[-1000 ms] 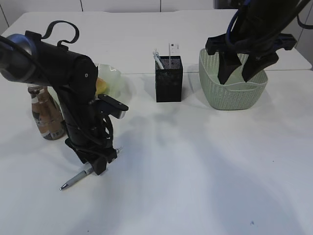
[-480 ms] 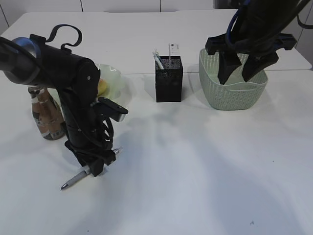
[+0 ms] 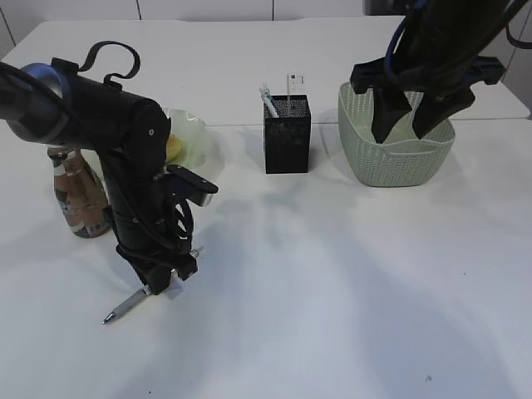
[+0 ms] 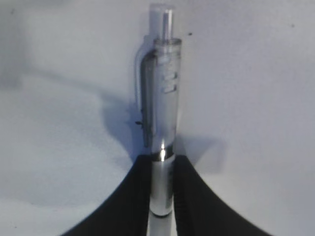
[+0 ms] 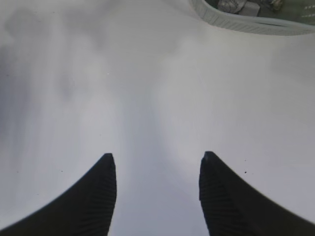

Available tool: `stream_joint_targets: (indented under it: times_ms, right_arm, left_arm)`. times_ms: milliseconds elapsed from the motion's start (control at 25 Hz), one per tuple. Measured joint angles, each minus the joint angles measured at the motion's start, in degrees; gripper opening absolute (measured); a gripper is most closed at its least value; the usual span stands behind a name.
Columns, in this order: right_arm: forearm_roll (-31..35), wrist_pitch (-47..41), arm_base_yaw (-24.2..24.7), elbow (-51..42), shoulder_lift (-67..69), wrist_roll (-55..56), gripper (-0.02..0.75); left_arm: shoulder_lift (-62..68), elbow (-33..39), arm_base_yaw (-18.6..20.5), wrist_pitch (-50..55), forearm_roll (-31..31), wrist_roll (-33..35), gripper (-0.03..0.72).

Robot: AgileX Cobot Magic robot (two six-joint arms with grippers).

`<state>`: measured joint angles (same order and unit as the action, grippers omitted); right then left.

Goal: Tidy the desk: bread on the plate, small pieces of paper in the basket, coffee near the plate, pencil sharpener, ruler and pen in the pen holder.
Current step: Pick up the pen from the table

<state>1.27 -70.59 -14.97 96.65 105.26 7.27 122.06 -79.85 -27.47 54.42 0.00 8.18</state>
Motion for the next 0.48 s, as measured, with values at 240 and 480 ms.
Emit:
stream_joint_targets:
  times_ms: [240,480]
  right_arm:
    - [-0.2,0.0,0.0,0.0,0.0,0.0,0.43]
    - [-0.8,0.0,0.0,0.0,0.0,0.0,0.43]
  left_arm:
    - [0.0,0.0,0.0,0.0,0.0,0.0,0.076]
    - [0.0,0.0,0.0,0.0,-1.2,0.0,0.076]
